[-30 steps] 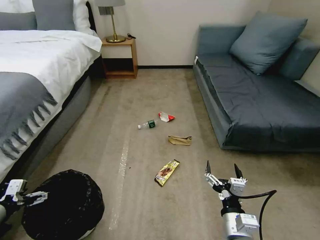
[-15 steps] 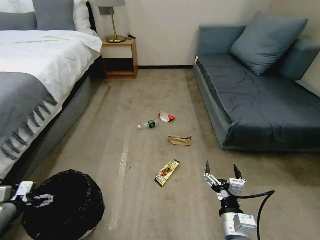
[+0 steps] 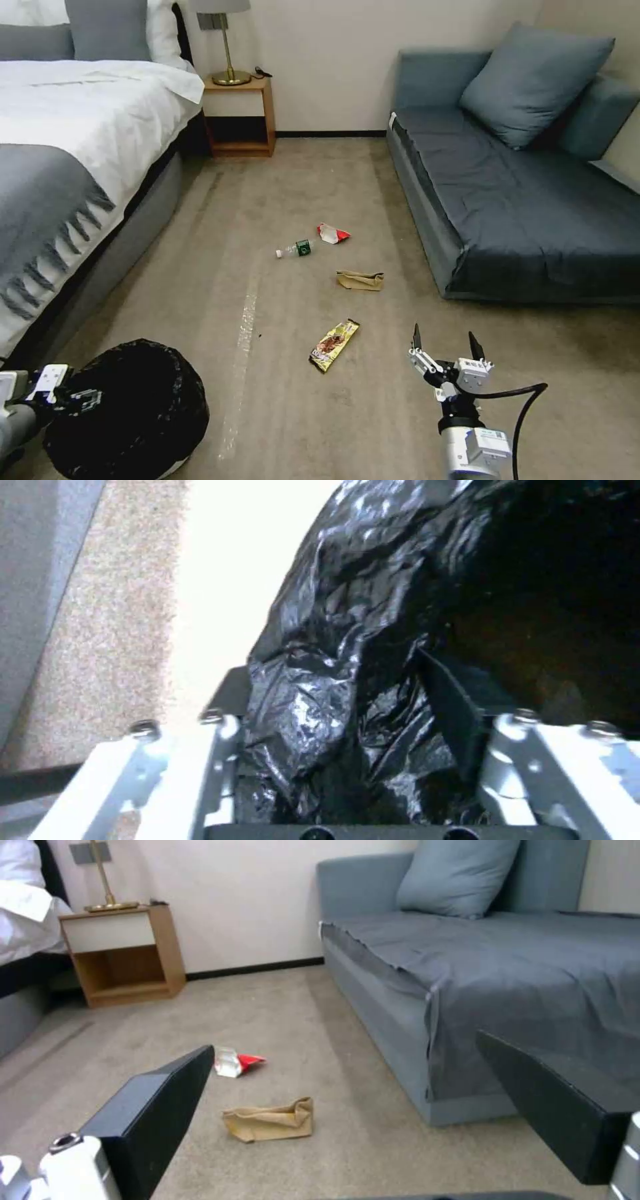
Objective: Pick up the trash bin, then pick up the garbage on the floor and place it into the trash bin.
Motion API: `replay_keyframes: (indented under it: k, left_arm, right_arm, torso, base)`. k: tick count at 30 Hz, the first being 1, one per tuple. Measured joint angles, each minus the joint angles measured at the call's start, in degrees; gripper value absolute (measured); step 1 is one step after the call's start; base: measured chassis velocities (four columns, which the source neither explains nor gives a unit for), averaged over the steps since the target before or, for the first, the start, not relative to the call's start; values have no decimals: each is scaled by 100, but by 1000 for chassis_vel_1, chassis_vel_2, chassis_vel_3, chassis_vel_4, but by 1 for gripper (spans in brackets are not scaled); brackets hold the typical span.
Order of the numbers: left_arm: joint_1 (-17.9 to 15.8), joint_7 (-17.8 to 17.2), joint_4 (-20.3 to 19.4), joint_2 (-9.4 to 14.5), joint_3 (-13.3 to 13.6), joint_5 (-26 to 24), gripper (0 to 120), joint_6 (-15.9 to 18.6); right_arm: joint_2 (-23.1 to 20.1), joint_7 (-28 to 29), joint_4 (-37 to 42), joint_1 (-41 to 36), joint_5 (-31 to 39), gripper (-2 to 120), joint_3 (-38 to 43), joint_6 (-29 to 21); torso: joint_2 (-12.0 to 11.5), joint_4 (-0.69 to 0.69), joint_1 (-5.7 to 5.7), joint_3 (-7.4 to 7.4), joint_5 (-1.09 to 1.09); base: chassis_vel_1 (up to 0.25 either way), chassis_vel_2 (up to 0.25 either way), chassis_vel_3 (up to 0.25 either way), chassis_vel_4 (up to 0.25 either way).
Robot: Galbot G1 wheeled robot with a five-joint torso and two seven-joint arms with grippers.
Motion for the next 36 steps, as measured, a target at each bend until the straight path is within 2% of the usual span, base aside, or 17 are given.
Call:
replay_keyframes:
  k: [1,3,4,8,11,18,22,23,26,31,34,36]
  left_arm:
    - [-7,-4,10,-4,6,-6,42,0]
    - [-16,-16,19,-15,11,-21,34,-1]
    - [-16,-16,19,-15,11,-21,34,-1]
    - [-27,-33,22,-51,19,-44,16,-4]
    - [-23,-39,16,-76,3,-63,10,-4]
    - [4,-234,-80,-184,-63,-180,9,-5]
    - [-1,-643,-286,-354,-180,-285,6,-17]
    - [-1,-643,-286,-354,-180,-285,6,-17]
    - [12,-1027,-680,-585,-398,-344,4,-15]
    - [138,-1144,-1204,-902,-742,-216,3,-16]
    - [185,-1212,-1383,-1002,-889,-82,3,-50]
    - [239,-1264,-1536,-1104,-1000,253,3,-143]
  right_arm:
    - [-4,0,0,4,-1,100,1,0]
    - [-10,0,0,8,-1,100,4,0]
    - [-10,0,0,8,-1,100,4,0]
    - [-12,0,0,14,-2,100,0,0]
    - [-12,0,0,18,-6,100,-8,1]
    - [-19,-1,-1,24,-15,100,-23,5]
    - [-32,-1,-9,19,-18,100,-27,18]
    - [-32,-1,-9,19,-18,100,-27,18]
    - [-44,-2,-26,13,-18,100,-28,38]
    - [-44,-5,-58,12,-18,100,-59,79]
    - [-54,-27,-98,10,-18,100,-94,145]
    - [-88,-98,-143,-7,2,100,-137,236]
  torso:
    - [0,0,0,0,0]
    - [0,0,0,0,1]
    - [0,0,0,0,1]
    - [0,0,0,0,4]
    - [0,1,0,0,5]
    - [0,1,0,0,1]
    - [0,-1,0,0,-7]
    - [0,-1,0,0,-7]
    - [0,-3,0,0,-2]
    - [0,0,0,0,-1]
    - [-1,0,0,0,0]
    - [-1,-1,0,0,-1]
  base:
    - [0,0,0,0]
    - [0,0,0,0]
    - [0,0,0,0]
    - [0,0,0,0]
    - [0,0,0,0]
    - [0,0,0,0]
    - [0,0,0,0]
    - [0,0,0,0]
    - [0,0,0,0]
    - [0,0,0,0]
    - [0,0,0,0]
    - [0,0,0,0]
